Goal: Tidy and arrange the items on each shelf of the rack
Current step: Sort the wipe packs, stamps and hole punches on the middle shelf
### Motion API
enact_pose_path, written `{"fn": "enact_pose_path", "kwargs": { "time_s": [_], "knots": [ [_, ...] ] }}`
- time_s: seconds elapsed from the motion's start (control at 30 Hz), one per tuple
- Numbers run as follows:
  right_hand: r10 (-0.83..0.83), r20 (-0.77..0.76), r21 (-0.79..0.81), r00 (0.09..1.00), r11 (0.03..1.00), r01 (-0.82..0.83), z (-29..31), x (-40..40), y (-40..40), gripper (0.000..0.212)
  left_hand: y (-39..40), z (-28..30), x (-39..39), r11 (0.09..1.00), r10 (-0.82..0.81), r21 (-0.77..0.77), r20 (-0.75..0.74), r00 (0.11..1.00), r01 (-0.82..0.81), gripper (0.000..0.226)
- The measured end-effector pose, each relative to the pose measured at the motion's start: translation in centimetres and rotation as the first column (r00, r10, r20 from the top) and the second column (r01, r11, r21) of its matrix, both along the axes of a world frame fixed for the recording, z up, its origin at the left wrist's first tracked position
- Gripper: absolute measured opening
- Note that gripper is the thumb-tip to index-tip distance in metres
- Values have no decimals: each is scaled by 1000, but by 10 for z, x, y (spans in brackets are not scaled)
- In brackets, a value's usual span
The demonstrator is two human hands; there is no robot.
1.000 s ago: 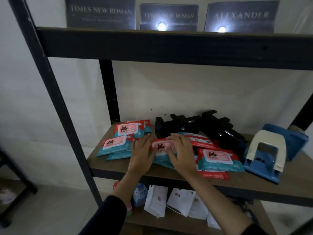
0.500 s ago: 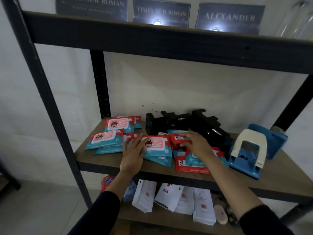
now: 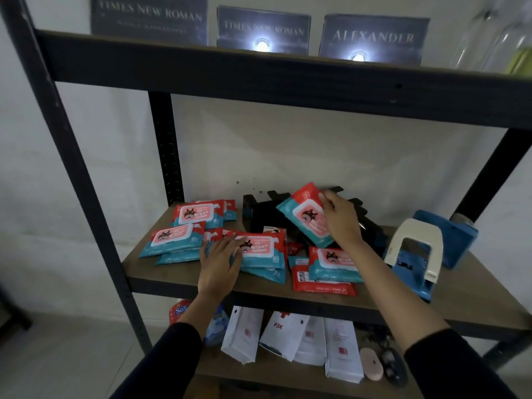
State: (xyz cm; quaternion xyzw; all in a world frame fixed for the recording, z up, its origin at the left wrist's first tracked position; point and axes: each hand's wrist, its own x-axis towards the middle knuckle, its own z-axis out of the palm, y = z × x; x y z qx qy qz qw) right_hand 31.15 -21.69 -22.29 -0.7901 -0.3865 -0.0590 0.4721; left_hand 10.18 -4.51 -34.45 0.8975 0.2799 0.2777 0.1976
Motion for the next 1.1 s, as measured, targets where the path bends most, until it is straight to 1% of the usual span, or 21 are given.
{"fn": "enact_pose_path", "kwargs": {
  "time_s": [0.07,0.17,0.2,0.27,0.37,0.43,0.5,0.63,0.73,0.8,0.87,0.93,1.0,1.03,1.1],
  "knots": [
    [39,-59,-96,997,994,-45,8,-2,13,35,-1,0,0,1000,-3,-15,20,1000,3,46],
    [134,-179,-259,975,949,-178,9,-10,34,35,-2,-1,-1,999,-20,-41,73,997,23,66],
    [176,-190,-291,966,930,-227,6,-14,40,31,-2,-1,-1,998,-23,-57,86,996,28,69],
    [254,-177,-284,951,912,-296,-3,-22,46,26,-2,0,-2,996,-23,-79,105,994,31,68],
    [279,-80,-231,957,929,-290,-17,-24,41,22,-4,2,-1,997,-23,-71,100,995,31,69],
    [247,-7,-195,969,950,-243,-30,-23,29,18,-3,2,-1,998,-27,-55,103,994,32,67],
    [224,56,-195,973,958,-210,-43,-27,9,15,-2,1,0,999,-32,-25,93,995,35,67],
    [240,161,-295,957,938,-185,-65,-42,-36,25,-2,1,0,1000,-21,-6,71,997,21,69],
    [276,283,-384,919,910,-155,-84,-50,-64,35,-4,2,0,1000,-3,1,59,998,3,68],
    [287,353,-371,890,917,-148,-98,-54,-73,40,-4,3,0,1000,4,3,53,999,-4,67],
    [264,376,-309,888,940,-148,-108,-57,-74,35,-5,4,0,1000,11,13,34,999,-11,67],
    [242,390,-254,888,956,-148,-112,-61,-72,23,-5,4,0,1000,14,18,23,1000,-15,66],
    [232,417,-236,879,961,-141,-111,-64,-71,14,-4,3,0,1000,17,11,23,1000,-17,66],
    [230,445,-241,866,962,-131,-111,-65,-71,12,-3,3,0,1000,14,3,20,1000,-14,67],
    [215,510,-255,833,963,-93,-110,-65,-71,17,-3,4,0,1000,8,-12,12,1000,-8,69]
  ]
}}
